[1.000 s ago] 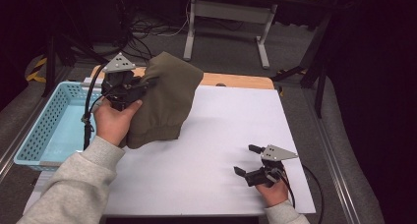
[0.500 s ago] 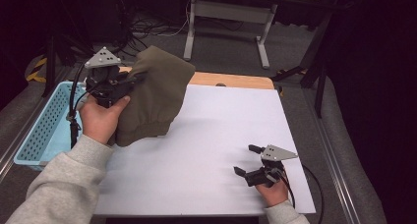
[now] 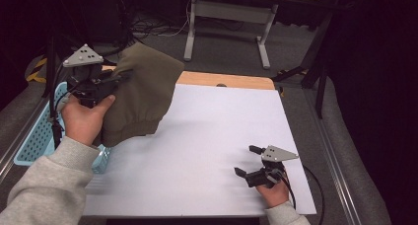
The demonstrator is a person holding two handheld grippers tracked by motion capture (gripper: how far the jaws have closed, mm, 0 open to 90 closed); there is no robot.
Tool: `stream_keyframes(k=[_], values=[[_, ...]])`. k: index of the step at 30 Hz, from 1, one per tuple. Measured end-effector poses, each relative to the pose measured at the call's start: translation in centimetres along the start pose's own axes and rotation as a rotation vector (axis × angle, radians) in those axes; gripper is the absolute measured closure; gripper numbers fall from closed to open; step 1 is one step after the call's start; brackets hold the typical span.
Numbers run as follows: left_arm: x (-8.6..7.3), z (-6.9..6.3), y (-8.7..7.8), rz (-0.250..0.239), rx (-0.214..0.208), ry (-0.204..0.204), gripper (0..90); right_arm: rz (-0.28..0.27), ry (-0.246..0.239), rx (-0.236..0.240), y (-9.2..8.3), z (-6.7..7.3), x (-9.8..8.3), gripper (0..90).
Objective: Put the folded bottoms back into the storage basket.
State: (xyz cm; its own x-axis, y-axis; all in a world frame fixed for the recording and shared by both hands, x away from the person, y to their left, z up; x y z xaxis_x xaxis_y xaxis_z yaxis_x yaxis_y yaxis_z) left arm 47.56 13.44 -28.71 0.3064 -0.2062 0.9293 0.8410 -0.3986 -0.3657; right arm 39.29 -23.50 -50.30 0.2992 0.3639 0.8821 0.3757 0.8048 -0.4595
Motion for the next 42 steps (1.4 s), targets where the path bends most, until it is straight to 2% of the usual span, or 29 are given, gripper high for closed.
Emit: stream_keyframes(k=[14,28,32,42], values=[[-0.4,2.3,-2.0,0.002,0.03,-0.011,80.9,0.0,0.001,0.0,0.0,0.0,0.0,0.3],[-1.3,3.6,-4.0,0.028,0.02,0.0,80.9,0.002,0.001,0.0,0.0,0.0,0.0,0.3],[-1.6,4.2,-4.5,0.038,0.006,-0.01,80.9,0.002,0.001,0.0,0.0,0.0,0.0,0.3],[-2.3,6.1,-5.8,0.062,0.003,-0.028,80.9,0.005,0.002,0.0,0.1,0.0,-0.1,0.3]])
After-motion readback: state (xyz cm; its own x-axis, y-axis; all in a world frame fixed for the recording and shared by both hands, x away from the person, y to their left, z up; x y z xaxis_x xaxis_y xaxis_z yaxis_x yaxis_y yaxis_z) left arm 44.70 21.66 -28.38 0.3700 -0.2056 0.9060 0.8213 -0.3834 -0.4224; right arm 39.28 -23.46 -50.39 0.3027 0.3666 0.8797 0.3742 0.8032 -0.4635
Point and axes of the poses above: each handheld gripper's, and its own axes: y roughly forward along the jaws, x roughly out of its top, z roughly to its left, the point moved 10 cm from there along y, roughly forward along the jaws, and after that the axes turned 12 degrees about x, right-handed, at the moved point
